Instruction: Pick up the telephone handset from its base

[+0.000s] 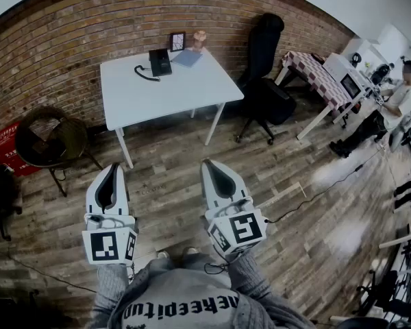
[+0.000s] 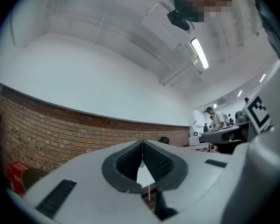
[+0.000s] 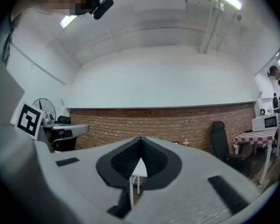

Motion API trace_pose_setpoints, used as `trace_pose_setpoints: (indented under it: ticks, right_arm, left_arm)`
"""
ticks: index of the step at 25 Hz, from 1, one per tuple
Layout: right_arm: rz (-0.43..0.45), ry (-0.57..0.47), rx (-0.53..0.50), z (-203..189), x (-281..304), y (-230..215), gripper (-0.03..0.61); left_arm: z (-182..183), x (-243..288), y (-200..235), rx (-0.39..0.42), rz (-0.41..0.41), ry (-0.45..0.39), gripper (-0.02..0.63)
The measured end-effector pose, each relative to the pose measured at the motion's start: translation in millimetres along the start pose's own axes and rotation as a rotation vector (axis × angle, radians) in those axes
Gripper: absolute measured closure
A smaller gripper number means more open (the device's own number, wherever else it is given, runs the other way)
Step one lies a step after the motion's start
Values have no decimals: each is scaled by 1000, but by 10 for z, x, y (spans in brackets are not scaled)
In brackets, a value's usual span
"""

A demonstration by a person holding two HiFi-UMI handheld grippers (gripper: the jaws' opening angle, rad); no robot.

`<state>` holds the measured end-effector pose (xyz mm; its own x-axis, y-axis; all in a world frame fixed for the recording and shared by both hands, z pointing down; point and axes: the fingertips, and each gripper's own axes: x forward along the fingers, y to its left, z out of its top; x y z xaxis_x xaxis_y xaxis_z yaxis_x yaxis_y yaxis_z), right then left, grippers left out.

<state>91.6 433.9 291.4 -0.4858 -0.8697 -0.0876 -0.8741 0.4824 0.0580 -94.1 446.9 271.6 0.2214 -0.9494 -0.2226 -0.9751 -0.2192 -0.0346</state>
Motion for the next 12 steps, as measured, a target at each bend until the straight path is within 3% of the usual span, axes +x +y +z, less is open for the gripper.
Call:
trace_pose_setpoints:
  ticks: [8, 12]
  right_arm:
    - [-10, -8, 10, -53, 90, 49, 574]
    - [-13, -7, 15, -88, 157, 74, 574]
  left_arm:
    - [-82, 42, 30, -44, -58, 0, 603]
    - [-84, 69, 109, -11, -56, -9, 602]
